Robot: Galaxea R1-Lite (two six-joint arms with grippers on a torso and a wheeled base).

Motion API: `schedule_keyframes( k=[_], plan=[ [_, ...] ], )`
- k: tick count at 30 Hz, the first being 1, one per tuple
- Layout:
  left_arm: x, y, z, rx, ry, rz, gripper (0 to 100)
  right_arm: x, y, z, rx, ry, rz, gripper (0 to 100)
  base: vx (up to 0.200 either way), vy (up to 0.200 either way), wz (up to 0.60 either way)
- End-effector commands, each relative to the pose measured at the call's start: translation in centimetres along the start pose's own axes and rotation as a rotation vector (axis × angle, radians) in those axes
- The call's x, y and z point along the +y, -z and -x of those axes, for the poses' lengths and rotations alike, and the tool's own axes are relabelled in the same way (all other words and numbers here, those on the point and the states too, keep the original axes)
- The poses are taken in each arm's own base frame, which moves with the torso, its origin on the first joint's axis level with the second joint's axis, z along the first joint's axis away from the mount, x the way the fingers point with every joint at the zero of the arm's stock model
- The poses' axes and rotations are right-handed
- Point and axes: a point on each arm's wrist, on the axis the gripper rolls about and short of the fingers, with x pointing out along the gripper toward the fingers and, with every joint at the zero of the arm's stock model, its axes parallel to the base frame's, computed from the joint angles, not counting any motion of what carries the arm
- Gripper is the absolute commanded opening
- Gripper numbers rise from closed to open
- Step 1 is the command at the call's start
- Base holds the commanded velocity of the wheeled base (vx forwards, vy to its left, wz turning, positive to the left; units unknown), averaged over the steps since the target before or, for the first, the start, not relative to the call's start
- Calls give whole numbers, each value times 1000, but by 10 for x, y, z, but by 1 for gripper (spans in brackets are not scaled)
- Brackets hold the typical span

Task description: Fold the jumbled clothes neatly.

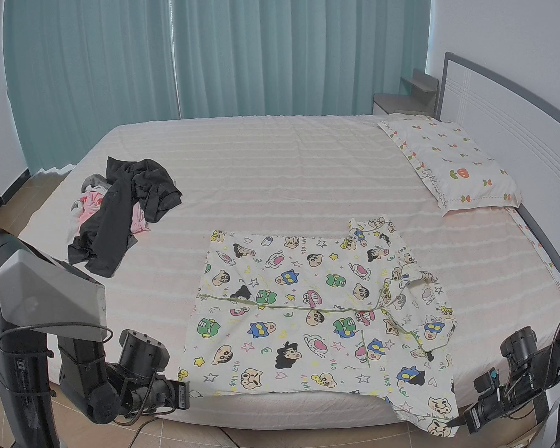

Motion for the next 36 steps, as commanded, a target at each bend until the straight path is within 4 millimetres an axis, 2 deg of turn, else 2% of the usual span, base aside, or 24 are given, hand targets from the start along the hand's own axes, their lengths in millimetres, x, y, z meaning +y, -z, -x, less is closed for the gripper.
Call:
schedule_keyframes(
  k=[1,6,10,11,19,27,36],
  plan=[
    [-1,-1,2,-10,6,1,0,5,3,2,1,-4,21,0,0,0,0],
    [-3,-10,-4,-47,20,17,0,5,2,3,-6,-4,25,0,0,0,0],
    [-3,-6,-2,-10,84,8,0,5,2,2,-1,-5,22,0,0,0,0],
    [-3,-5,-3,-6,92,8,100,5,2,2,-1,-5,22,0,0,0,0],
    [-2,4,-17,46,79,-72,100,5,2,3,-7,-3,24,0,0,0,0],
    [-12,4,-34,-25,108,-104,100,5,2,3,-11,-7,25,0,0,0,0],
    [-16,8,-34,-32,73,-124,100,5,1,3,-13,-6,26,0,0,0,0]
  ],
)
